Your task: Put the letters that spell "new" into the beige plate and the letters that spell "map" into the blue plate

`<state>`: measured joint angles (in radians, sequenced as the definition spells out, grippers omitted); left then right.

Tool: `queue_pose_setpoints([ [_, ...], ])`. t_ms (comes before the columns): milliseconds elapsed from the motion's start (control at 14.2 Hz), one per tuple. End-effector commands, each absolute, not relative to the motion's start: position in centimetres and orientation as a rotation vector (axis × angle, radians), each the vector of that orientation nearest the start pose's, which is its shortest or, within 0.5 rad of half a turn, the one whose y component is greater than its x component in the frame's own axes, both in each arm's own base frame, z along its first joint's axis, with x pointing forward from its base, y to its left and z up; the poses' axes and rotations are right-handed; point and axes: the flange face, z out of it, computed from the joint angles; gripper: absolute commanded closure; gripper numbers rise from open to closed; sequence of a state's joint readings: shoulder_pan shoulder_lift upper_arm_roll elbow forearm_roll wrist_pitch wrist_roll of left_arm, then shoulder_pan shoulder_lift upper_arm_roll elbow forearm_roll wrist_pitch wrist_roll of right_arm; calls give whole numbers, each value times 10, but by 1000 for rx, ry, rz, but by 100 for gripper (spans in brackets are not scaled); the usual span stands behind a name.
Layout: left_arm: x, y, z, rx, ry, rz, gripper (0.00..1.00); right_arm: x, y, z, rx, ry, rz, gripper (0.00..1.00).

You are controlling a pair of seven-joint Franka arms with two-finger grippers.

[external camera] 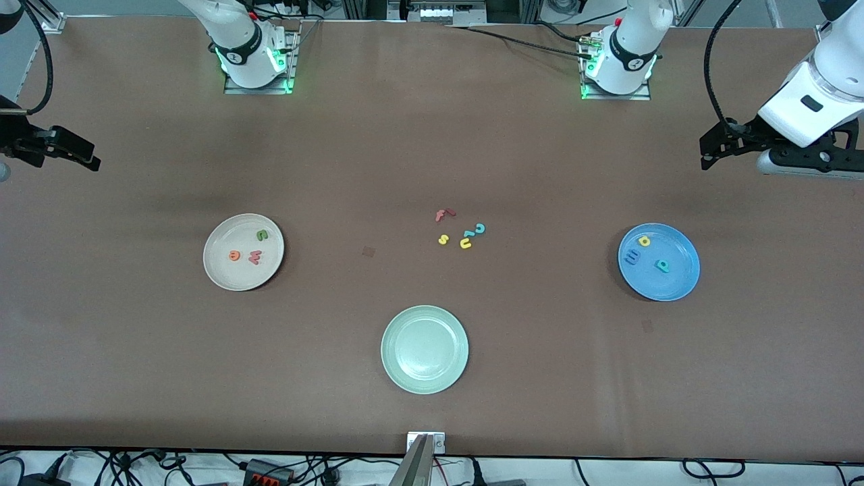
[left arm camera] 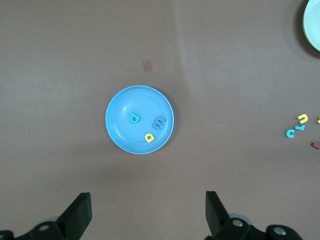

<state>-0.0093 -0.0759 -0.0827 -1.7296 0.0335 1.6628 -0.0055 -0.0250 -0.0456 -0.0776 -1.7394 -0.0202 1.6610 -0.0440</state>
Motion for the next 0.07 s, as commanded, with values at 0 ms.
queue_pose_setpoints([
  [0,533,-49,606,-3121,159,-10,0,537,-61,579,-3168,67,40,0],
])
